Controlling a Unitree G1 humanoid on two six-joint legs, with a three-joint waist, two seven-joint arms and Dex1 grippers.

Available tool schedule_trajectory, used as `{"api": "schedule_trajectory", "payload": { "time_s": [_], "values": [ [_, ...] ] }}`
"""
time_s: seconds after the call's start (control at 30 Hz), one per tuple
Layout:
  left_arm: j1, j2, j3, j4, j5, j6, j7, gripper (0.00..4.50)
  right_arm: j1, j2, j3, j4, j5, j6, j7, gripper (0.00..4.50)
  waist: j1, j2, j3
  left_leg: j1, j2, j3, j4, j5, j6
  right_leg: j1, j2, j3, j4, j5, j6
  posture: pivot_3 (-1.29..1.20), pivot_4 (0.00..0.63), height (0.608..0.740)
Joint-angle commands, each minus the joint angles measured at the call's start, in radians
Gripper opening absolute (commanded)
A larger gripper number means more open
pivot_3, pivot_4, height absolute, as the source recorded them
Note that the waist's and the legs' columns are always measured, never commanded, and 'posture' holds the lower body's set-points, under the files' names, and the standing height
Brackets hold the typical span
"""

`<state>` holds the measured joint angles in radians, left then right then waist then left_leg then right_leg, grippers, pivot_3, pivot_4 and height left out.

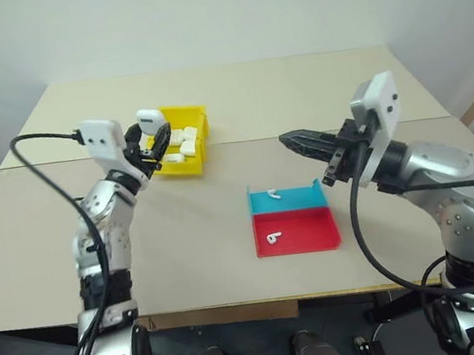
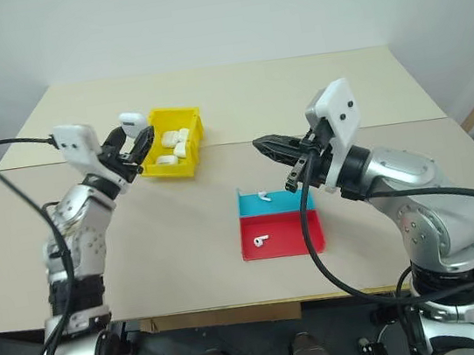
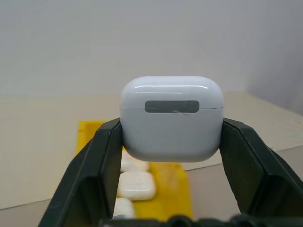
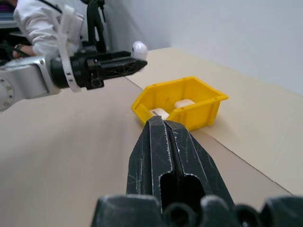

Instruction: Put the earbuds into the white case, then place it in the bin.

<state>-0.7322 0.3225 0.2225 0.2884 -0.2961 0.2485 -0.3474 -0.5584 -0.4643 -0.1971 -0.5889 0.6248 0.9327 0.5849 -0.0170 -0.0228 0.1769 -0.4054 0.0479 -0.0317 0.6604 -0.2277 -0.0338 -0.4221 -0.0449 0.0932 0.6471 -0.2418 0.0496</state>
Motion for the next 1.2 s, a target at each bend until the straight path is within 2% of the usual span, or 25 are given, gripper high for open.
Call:
{"api": "schedule_trajectory", "payload": {
  "time_s": [0.03, 0.13, 0.27, 0.3, 0.4, 0.5, 0.63, 0.73, 0.8, 0.97, 1.07, 1.2],
  "values": [
    [-0.177, -0.011, -0.046, 0.275, 0.127, -0.114, 0.125, 2.76, -0.004, 0.02, -0.012, -0.065, 0.059, 0.016, -0.064, 0.03, 0.006, 0.0, 0.0, -0.001, 0.0, -0.001, 0.0, 0.0, 0.0, 0.0, 0.0, -0.001, 0.0, 0.0, 0.0, 0.0, 0.15, 0.74],
    [-0.302, -0.023, -0.075, 0.542, 0.181, -0.224, 0.125, 2.76, -0.015, 0.021, -0.006, -0.062, 0.078, 0.014, -0.089, 0.03, 0.006, -0.001, 0.0, -0.003, -0.001, -0.001, 0.0, 0.0, 0.0, 0.0, -0.001, -0.001, -0.003, 0.0, 0.001, 0.0, 0.15, 0.74],
    [-0.402, -0.036, -0.085, 0.748, 0.21, -0.294, 0.111, 4.18, -0.025, 0.016, -0.004, -0.063, 0.115, 0.011, -0.11, 0.0, 0.001, -0.001, 0.0, -0.004, -0.001, -0.001, 0.0, 0.0, 0.0, -0.001, -0.001, -0.001, -0.005, 0.0, 0.001, 0.0, 0.15, 0.74],
    [-0.409, -0.036, -0.087, 0.767, 0.214, -0.314, 0.102, 4.41, -0.027, 0.015, -0.008, -0.063, 0.129, 0.015, -0.112, 0.0, -0.003, 0.0, 0.0, -0.005, -0.001, -0.001, 0.0, 0.0, 0.0, -0.001, -0.001, -0.001, -0.005, 0.0, 0.001, 0.0, 0.15, 0.74],
    [-0.396, -0.025, -0.081, 0.745, 0.202, -0.35, 0.066, 4.46, -0.028, 0.011, -0.022, -0.055, 0.166, 0.014, -0.126, 0.0, -0.011, -0.001, 0.0, -0.004, -0.001, -0.001, -0.001, 0.0, 0.0, -0.001, -0.001, 0.0, -0.004, 0.0, 0.001, 0.0, 0.15, 0.74],
    [-0.307, 0.011, -0.086, 0.565, 0.188, -0.341, 0.006, 4.46, -0.016, 0.012, -0.044, -0.046, 0.209, 0.01, -0.137, 0.0, -0.017, -0.001, 0.0, -0.003, -0.001, -0.001, -0.001, 0.0, 0.0, -0.001, -0.001, 0.0, -0.002, 0.0, 0.001, 0.0, 0.15, 0.74],
    [-0.102, 0.087, -0.076, 0.148, 0.087, -0.185, -0.146, 4.46, 0.052, -0.019, -0.032, -0.046, 0.192, -0.035, -0.111, 0.0, -0.026, 0.0, 0.0, -0.002, 0.0, 0.0, -0.002, 0.0, 0.0, -0.001, -0.001, 0.0, -0.001, 0.0, 0.001, 0.0, 0.15, 0.74],
    [0.112, 0.204, -0.033, -0.23, -0.083, 0.041, -0.279, 4.46, 0.139, -0.061, -0.005, -0.023, 0.137, -0.089, -0.059, 0.0, -0.033, 0.0, 0.0, -0.002, 0.0, 0.001, -0.002, 0.0, 0.0, -0.001, 0.0, 0.001, 0.0, 0.0, 0.001, 0.0, 0.15, 0.74],
    [0.277, 0.302, 0.0, -0.435, -0.176, 0.098, -0.398, 4.46, 0.19, -0.105, 0.011, 0.001, 0.105, -0.121, -0.009, 0.0, -0.041, 0.0, 0.0, -0.002, 0.001, 0.001, -0.002, 0.0, 0.0, -0.001, 0.0, 0.002, 0.0, 0.0, 0.001, 0.0, 0.15, 0.74],
    [0.556, 0.43, 0.116, -0.709, -0.374, 0.17, -0.564, 4.46, 0.256, -0.223, 0.029, 0.057, 0.06, -0.198, 0.143, 0.0, -0.027, -0.001, 0.0, 0.001, 0.001, 0.003, -0.001, 0.0, 0.0, 0.001, 0.0, 0.002, -0.001, -0.001, 0.001, 0.0, 0.15, 0.74],
    [0.644, 0.474, 0.167, -0.784, -0.433, 0.182, -0.619, 4.46, 0.277, -0.282, 0.059, 0.082, 0.012, -0.263, 0.22, 0.0, -0.022, -0.001, 0.0, 0.004, 0.002, 0.003, -0.001, 0.0, 0.0, 0.003, 0.0, 0.002, -0.001, -0.005, 0.006, 0.0, 0.15, 0.74],
    [0.721, 0.518, 0.21, -0.832, -0.488, 0.222, -0.645, 4.46, 0.279, -0.317, 0.072, 0.103, 0.001, -0.294, 0.287, 0.0, -0.025, -0.001, -0.001, 0.004, 0.002, 0.004, -0.002, 0.0, 0.0, 0.002, 0.0, 0.003, -0.001, -0.006, 0.005, 0.0, 0.15, 0.74]
  ]
}}
